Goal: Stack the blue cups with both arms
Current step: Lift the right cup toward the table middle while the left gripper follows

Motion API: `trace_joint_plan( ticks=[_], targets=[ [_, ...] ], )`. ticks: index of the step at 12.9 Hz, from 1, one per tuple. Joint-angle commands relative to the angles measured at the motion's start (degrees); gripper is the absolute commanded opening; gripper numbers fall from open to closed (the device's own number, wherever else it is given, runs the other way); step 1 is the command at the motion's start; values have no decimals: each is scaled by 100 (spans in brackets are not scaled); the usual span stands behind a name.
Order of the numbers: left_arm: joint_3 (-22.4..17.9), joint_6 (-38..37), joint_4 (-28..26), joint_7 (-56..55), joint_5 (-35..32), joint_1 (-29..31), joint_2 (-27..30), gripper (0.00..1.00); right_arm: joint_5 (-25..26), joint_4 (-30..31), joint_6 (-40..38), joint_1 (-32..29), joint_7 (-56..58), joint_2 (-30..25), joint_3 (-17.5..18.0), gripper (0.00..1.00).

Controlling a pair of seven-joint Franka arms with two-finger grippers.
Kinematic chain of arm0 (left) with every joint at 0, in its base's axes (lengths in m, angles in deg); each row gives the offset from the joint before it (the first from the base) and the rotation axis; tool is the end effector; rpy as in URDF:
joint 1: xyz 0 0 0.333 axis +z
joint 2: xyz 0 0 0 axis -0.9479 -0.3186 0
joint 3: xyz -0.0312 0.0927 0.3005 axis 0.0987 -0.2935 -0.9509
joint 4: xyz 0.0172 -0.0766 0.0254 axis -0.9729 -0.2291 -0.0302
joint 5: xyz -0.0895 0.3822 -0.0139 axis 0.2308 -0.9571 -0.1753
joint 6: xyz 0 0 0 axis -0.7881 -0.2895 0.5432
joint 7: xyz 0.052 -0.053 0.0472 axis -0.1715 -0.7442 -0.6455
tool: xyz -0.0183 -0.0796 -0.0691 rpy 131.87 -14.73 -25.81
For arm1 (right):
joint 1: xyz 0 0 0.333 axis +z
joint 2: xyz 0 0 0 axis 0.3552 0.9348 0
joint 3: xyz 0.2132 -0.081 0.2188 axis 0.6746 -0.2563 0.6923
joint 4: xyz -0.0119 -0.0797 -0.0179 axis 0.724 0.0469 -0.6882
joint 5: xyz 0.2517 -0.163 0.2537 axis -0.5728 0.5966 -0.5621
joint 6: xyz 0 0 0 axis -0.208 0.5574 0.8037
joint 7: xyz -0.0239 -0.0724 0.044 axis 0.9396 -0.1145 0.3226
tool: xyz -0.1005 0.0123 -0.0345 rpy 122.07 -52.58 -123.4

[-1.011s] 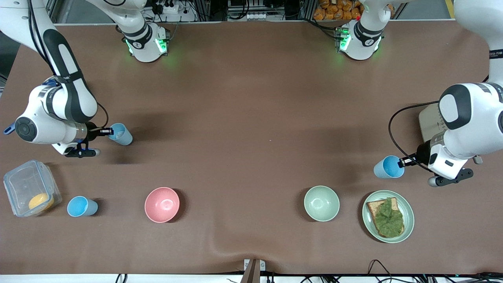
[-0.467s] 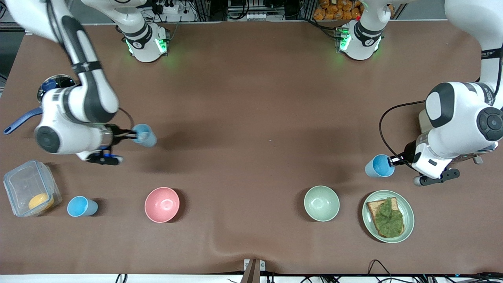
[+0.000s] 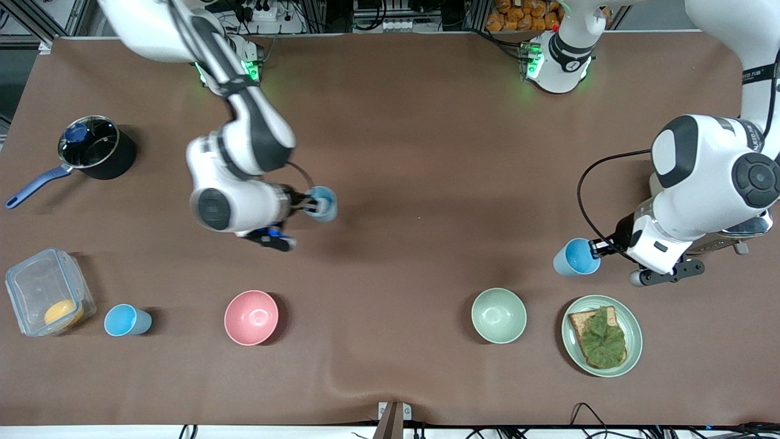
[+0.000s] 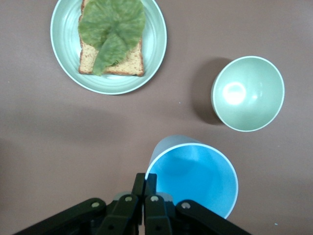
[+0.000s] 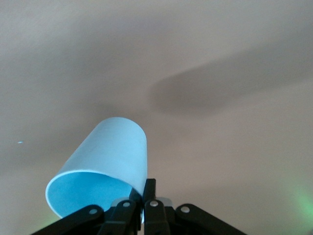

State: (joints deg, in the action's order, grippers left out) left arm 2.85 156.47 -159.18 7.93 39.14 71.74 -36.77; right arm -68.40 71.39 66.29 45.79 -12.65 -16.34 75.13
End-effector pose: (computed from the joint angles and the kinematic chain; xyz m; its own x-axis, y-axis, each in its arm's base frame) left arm 0.6472 -0.0872 0.4107 0.9800 0.1987 0.0070 0.1966 -0.9737 0.1154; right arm 0.5619 0.3237 0.3018 0.8417 -0.2768 -0.4637 -0.3361 -0.9406 -0.0486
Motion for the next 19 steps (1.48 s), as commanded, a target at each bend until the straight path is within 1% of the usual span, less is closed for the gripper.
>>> trace_joint_plan(
  ticks=[1, 3, 5, 6, 9, 11, 12, 13, 14, 15, 16, 17, 18, 19],
  targets=[
    [33, -138, 125, -203, -100, -14, 55, 0, -206, -898, 28, 409, -384, 775, -80, 0],
    [33, -190, 291, -309, -91, -146, 46, 0, -469, -926, 562, 647, -428, 882, -80, 0],
    [112, -417, 773, -597, 66, -339, -41, 0, -593, -935, 933, 779, -420, 978, -80, 0],
    [112, -515, 993, -800, 84, -392, -190, 0, -610, -926, 1056, 858, -428, 1022, -80, 0],
    [121, -524, 1057, -863, 84, -410, -341, 0, -611, -926, 1163, 929, -437, 1128, -80, 0],
    [130, -533, 1153, -1230, 181, -733, -341, 0, -602, -926, 1154, 929, -437, 1154, -80, 0],
    [130, -568, 1197, -1363, 164, -761, -332, 0, -611, -926, 1163, 929, -446, 1163, -80, 0],
    [138, -586, 1198, -1382, 164, -762, -332, 0, -611, -926, 1163, 929, -446, 1198, -80, 6],
    [139, -586, 1198, -1382, 164, -770, -332, 0, -602, -926, 1163, 929, -446, 1198, -80, 31],
    [139, -586, 1198, -1390, 164, -770, -332, 0, -602, -926, 1163, 929, -446, 1207, -80, 49],
    [139, -586, 1198, -1391, 181, -762, -332, 0, -602, -926, 1171, 929, -446, 1225, -80, 75],
    [139, -586, 1198, -1391, 181, -762, -332, 0, -602, -935, 1172, 929, -446, 1225, -80, 91],
    [139, -586, 1198, -1417, 181, -770, -332, 0, -602, -944, 1172, 929, -446, 1225, -80, 95],
    [139, -568, 1198, -1426, 146, -770, -323, 0, -602, -970, 1163, 929, -437, 1216, -80, 100]
  ],
)
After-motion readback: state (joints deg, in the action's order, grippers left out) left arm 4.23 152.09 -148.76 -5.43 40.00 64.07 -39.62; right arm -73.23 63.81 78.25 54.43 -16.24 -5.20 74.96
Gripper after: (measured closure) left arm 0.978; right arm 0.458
